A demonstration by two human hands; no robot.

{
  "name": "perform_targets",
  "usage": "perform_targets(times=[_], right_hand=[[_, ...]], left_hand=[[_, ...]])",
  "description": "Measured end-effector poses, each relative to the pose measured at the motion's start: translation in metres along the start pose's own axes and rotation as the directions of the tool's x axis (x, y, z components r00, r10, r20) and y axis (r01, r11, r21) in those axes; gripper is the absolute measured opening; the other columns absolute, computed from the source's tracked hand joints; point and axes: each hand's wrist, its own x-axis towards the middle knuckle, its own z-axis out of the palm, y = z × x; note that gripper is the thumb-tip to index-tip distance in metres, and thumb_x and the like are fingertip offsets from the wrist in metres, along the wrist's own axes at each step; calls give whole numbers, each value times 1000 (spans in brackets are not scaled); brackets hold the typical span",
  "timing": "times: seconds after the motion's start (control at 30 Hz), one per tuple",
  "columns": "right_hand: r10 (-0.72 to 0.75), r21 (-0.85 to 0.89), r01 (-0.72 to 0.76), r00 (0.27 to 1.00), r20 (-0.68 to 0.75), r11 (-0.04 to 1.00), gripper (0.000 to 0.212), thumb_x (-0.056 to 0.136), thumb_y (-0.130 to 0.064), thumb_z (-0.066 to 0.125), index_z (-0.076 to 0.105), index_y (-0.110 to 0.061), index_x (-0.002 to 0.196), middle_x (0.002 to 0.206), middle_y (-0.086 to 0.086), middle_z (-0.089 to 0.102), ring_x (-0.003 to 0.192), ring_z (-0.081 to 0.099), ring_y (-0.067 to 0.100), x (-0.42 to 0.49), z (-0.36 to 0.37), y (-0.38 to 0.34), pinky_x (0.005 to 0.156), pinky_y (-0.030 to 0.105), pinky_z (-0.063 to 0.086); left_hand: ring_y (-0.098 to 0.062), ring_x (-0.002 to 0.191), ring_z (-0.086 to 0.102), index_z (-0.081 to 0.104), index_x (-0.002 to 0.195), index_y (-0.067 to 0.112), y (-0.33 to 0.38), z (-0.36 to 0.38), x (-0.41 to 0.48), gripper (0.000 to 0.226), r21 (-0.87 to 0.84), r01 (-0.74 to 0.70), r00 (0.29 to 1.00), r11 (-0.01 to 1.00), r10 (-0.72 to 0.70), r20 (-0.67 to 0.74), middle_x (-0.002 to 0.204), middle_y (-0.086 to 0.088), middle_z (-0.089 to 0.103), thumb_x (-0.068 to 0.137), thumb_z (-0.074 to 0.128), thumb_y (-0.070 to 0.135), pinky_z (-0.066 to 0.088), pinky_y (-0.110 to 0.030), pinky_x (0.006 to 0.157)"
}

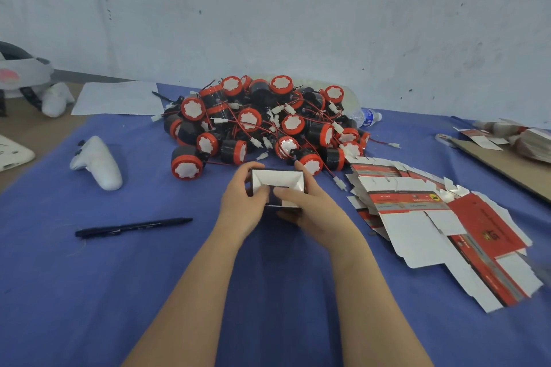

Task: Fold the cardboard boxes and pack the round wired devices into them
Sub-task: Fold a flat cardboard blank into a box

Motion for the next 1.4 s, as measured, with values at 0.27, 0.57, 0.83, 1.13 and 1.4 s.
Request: perform_targets(times=[0.27,0.57,0.83,1.13,1.4], right_hand=[[-39,208,17,994,101,978,53,93,-8,57,45,-35,136,116,2,69,101,68,23,-3,2,-4,85,34,56],[-54,231,75,994,-93,970,33,92,-4,55,61,-18,121,100,6,72,86,70,18,1,0,-3,72,28,57],[4,319,34,993,-117,947,25,96,-15,52,63,-14,119,113,12,68,98,69,23,2,1,-2,73,31,58],[-239,79,244,969,-68,966,39,96,-15,55,47,-25,133,124,8,63,110,64,21,6,28,6,85,33,56],[-202,161,231,963,-177,960,53,93,-3,52,46,-38,133,122,2,63,103,67,17,6,31,7,72,28,57]], left_hand=[[-21,110,61,58,120,30,3,-5,2,43,-260,90,989,961,-117,-89,118,1,64,90,54,-1,57,-41,87],[-15,138,35,47,111,47,11,5,-5,59,-1,-229,973,973,229,-3,149,3,37,90,38,-7,39,-45,109],[4,132,33,66,84,26,6,9,-5,16,134,-194,981,972,196,2,143,5,46,89,60,40,33,4,83],[-7,123,47,23,148,30,5,7,-3,63,31,-228,947,973,229,-224,139,14,38,95,57,20,46,-17,94],[-11,126,48,31,147,27,7,13,-4,57,-25,-114,986,993,110,-124,142,5,47,97,48,6,45,-32,104]])
